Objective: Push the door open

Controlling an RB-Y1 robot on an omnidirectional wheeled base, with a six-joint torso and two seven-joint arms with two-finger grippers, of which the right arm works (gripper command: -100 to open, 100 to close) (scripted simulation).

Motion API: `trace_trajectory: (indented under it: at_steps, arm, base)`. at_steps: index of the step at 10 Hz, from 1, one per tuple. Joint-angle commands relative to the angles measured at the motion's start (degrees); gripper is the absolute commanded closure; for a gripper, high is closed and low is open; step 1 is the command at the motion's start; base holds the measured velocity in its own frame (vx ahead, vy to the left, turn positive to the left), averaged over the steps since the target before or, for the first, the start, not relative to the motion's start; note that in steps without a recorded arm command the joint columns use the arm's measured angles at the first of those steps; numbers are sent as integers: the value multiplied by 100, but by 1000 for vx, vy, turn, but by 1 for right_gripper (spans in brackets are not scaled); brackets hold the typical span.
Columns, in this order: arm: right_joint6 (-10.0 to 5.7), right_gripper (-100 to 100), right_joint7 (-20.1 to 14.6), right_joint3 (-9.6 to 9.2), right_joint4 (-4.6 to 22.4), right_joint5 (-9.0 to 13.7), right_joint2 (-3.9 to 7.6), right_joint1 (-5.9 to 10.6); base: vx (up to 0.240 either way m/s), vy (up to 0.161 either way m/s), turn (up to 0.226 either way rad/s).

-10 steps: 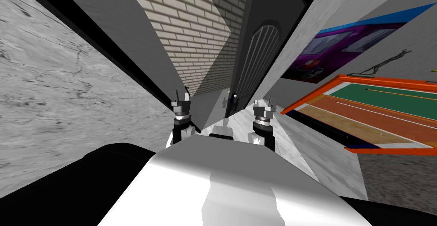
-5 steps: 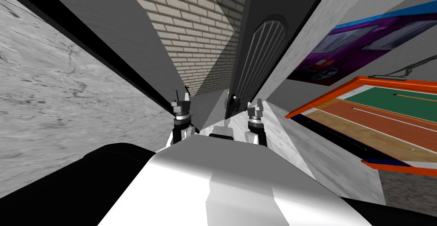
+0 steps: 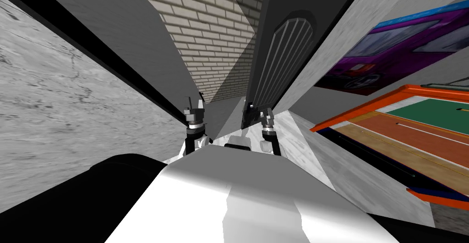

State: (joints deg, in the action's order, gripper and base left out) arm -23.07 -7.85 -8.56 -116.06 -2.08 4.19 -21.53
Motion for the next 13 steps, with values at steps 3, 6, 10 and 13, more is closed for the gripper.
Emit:
trace_trajectory:
  at_steps: [3,6,10,13]
  arm:
    - [128,-100,-4,-166,579,-19,76,255]
    - [193,-100,-10,-254,902,-28,117,398]
    - [321,-100,-21,-426,1531,-44,189,678]
    - [410,-100,-29,-548,1975,-56,234,876]
  base:
    - [78,-121,105]
    - [49,-68,60]
    - [63,-120,109]
    - [64,-112,93]
